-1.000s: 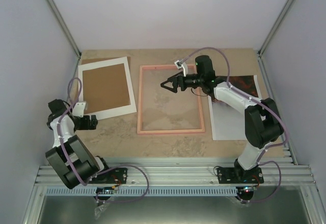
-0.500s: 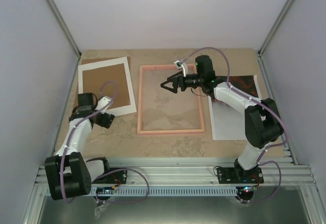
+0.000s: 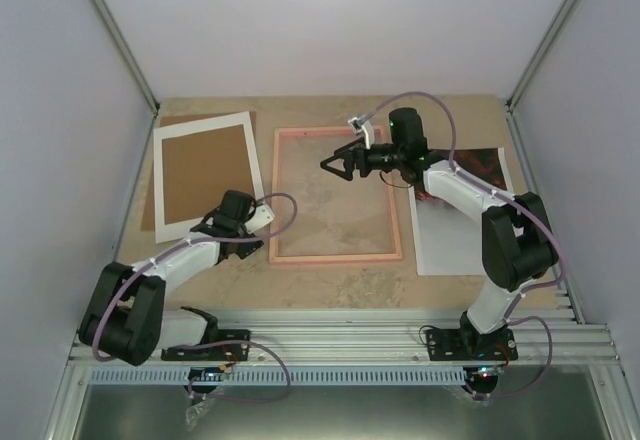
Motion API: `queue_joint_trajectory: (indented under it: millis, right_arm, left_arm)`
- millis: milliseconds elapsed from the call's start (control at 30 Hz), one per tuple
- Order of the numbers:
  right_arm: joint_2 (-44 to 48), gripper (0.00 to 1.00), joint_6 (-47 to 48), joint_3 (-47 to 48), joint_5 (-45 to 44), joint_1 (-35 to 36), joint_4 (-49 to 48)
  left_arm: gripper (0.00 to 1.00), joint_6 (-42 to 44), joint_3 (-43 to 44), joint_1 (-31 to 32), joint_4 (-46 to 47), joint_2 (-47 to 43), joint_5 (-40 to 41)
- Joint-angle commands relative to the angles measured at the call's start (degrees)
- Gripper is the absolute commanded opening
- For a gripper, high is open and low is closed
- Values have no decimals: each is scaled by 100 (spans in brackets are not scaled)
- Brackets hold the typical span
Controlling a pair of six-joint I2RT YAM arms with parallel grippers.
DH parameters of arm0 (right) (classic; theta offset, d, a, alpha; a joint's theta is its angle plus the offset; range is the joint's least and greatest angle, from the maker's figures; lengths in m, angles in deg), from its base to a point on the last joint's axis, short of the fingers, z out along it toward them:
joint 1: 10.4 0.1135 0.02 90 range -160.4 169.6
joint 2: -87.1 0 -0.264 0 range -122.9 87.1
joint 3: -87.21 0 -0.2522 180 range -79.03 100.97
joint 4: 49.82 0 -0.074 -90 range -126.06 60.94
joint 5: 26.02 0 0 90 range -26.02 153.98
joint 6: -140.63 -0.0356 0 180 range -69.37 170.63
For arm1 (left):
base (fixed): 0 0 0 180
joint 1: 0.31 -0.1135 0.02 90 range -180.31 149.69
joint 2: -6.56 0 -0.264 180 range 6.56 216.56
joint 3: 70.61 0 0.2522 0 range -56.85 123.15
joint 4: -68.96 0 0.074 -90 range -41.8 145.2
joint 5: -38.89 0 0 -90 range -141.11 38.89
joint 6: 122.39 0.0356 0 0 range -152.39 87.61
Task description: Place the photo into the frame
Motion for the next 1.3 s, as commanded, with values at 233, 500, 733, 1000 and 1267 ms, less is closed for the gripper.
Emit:
queue_joint_trajectory:
  millis: [233,500,733,1000,1267]
  right_arm:
    - [-32,98,10,-58,10,-147,-36]
    - [16,98,-35,-123,61,-283,-64]
    - [-46,98,-131,-120,130,-334,-126]
    - [-116,98,-193,-92,120,-405,-111]
    - [-130,97,-401,-168,196,-620,-207]
  left_arm:
    - [99,-126,83,1414,1204,1212,1209]
    - [99,100,-436,1604,1708,1251,1887]
    - [99,220,-1059,1604,1457,778,2133]
    - [90,535,-879,1604,2776,1969,2344]
    - [59,637,-687,1560,3243,2354,2397]
